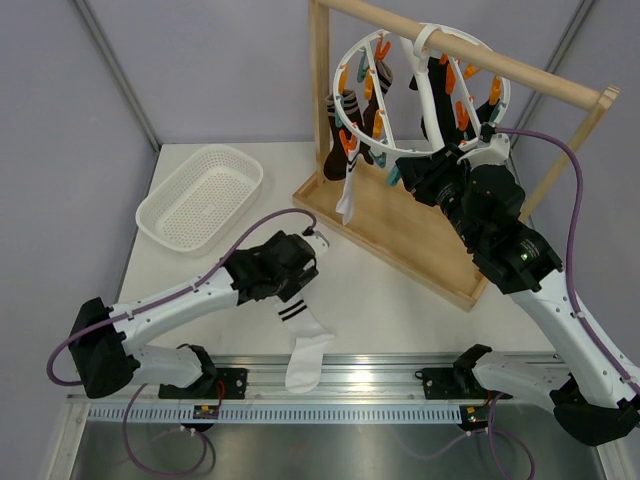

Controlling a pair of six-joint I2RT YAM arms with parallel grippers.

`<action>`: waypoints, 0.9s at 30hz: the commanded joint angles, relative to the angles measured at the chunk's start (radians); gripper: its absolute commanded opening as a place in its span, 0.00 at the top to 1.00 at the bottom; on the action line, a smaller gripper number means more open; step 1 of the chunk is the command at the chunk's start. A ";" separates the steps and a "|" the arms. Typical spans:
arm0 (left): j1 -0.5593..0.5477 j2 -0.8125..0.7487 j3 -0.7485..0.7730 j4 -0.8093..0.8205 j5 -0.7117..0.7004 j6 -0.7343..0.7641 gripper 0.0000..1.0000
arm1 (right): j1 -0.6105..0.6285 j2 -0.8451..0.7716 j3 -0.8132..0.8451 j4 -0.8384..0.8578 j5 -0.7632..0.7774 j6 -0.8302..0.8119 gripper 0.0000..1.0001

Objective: Clip the socks to the hanger
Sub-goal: Place the sock at the center of the board, then pick up the sock at the center of the board.

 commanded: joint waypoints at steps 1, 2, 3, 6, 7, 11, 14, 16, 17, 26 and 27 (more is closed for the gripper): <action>0.038 -0.020 0.074 -0.004 -0.129 -0.263 0.22 | 0.004 -0.003 -0.008 -0.074 -0.042 -0.013 1.00; 0.041 -0.025 0.079 -0.022 -0.118 -0.425 0.22 | 0.004 -0.001 -0.008 -0.071 -0.042 -0.011 1.00; 0.044 -0.026 0.077 -0.047 -0.112 -0.514 0.24 | 0.004 -0.001 -0.009 -0.067 -0.044 -0.011 1.00; 0.045 -0.049 0.022 -0.110 -0.054 -0.837 0.38 | 0.004 0.003 -0.012 -0.065 -0.050 -0.011 1.00; 0.045 -0.063 -0.005 -0.121 -0.049 -0.915 0.42 | 0.004 0.002 -0.013 -0.065 -0.050 -0.010 1.00; 0.045 -0.123 -0.153 -0.081 -0.016 -1.174 0.41 | 0.004 -0.003 -0.020 -0.056 -0.064 -0.013 1.00; 0.047 -0.131 -0.185 -0.049 0.000 -1.233 0.41 | 0.003 -0.003 -0.022 -0.051 -0.067 -0.013 1.00; 0.050 -0.109 -0.199 -0.032 0.017 -1.238 0.41 | 0.004 -0.009 -0.025 -0.047 -0.073 -0.013 1.00; 0.053 -0.100 -0.202 -0.023 0.018 -1.235 0.41 | 0.004 -0.012 -0.029 -0.047 -0.071 -0.013 1.00; 0.074 0.072 -0.222 0.089 0.109 -1.187 0.51 | 0.004 -0.035 -0.040 -0.053 -0.061 -0.027 1.00; 0.074 0.078 -0.219 0.088 0.107 -1.186 0.52 | 0.004 -0.038 -0.040 -0.054 -0.058 -0.027 1.00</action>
